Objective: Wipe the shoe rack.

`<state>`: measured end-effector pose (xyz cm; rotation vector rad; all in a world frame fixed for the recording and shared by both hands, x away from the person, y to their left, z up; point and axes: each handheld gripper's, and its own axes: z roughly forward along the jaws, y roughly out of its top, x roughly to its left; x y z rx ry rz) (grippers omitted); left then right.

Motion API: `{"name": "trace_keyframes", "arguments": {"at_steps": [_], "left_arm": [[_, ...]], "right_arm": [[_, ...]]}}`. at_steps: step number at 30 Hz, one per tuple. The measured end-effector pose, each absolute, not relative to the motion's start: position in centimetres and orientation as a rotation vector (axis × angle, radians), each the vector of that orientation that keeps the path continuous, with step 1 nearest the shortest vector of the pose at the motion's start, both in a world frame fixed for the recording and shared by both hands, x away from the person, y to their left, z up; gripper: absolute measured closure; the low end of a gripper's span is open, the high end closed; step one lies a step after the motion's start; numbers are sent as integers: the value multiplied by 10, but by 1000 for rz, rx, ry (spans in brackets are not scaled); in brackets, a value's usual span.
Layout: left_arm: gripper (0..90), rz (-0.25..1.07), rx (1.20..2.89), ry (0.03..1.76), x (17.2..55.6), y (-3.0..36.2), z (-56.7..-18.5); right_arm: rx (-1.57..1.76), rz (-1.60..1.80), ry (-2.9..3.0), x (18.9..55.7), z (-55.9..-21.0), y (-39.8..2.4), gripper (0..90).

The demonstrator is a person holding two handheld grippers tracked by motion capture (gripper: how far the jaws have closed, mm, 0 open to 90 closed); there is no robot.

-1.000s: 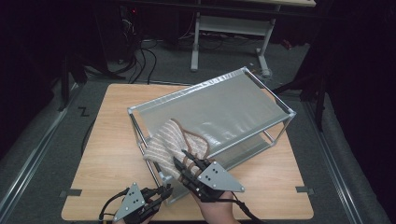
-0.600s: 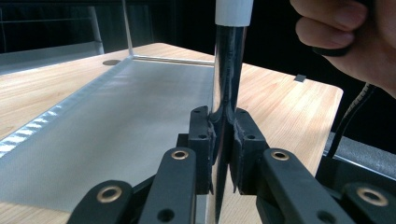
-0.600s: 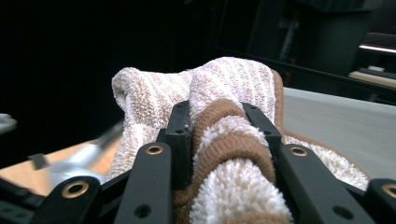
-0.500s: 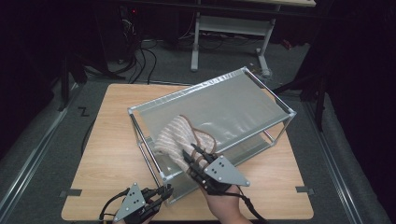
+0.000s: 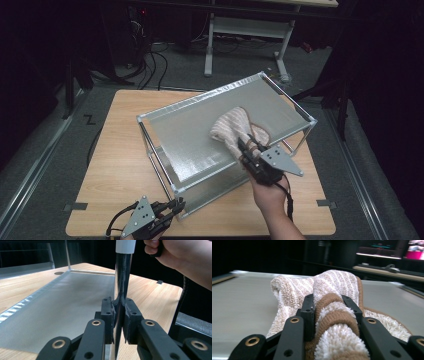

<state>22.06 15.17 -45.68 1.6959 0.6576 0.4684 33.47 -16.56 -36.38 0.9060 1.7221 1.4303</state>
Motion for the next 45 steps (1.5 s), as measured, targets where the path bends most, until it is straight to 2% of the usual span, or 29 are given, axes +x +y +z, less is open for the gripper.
{"name": "trace_keyframes", "arguments": {"at_steps": [12, 25, 37, 45], "left_arm": [[804, 476, 1699, 659, 219, 154, -457], [804, 489, 1695, 675, 219, 162, -456], [804, 492, 1693, 679, 219, 163, -457], [803, 494, 1687, 685, 220, 163, -457]], "right_arm": [[1049, 1270, 1606, 382, -360, -235, 682], [1165, 1133, 1516, 418, -355, -294, 682], [1173, 1147, 1515, 418, -352, -295, 708], [1129, 1214, 1483, 398, -334, -290, 725]]}}
